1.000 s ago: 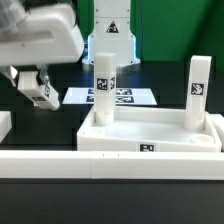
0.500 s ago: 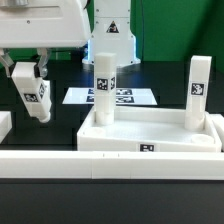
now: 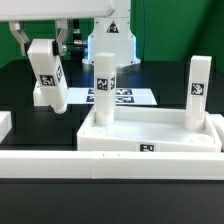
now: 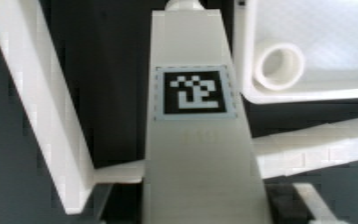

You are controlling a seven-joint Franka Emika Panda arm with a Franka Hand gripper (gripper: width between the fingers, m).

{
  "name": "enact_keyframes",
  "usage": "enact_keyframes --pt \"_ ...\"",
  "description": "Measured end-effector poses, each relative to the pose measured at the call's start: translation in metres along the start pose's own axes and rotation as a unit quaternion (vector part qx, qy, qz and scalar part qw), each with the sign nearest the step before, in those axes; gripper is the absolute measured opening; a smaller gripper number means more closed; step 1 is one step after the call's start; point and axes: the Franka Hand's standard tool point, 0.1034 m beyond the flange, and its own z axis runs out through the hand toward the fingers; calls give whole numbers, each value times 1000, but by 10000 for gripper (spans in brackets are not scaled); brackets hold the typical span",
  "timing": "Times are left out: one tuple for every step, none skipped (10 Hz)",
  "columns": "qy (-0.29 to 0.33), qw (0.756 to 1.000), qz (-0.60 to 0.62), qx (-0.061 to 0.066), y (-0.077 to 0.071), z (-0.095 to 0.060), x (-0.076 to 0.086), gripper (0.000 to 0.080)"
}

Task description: Assemble desk

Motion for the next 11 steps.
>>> enact_keyframes --pt "8 1000 1 -3 2 1 1 290" --pt "10 1000 0 -4 2 1 1 290" --pt "29 1000 -1 -10 2 0 5 290" --pt "64 998 2 -15 -6 -6 10 290" --pt "92 996 0 -15 -21 -14 10 290" --pt "130 991 3 -15 -39 -24 11 290" --pt "139 990 5 -11 -53 -29 11 290" --pt "141 990 -2 -9 -62 -31 11 290" --pt "139 990 -2 -11 -59 -29 11 290" --pt "138 990 -2 -11 -58 -28 10 290" --pt "138 990 -2 -11 -59 -28 10 290"
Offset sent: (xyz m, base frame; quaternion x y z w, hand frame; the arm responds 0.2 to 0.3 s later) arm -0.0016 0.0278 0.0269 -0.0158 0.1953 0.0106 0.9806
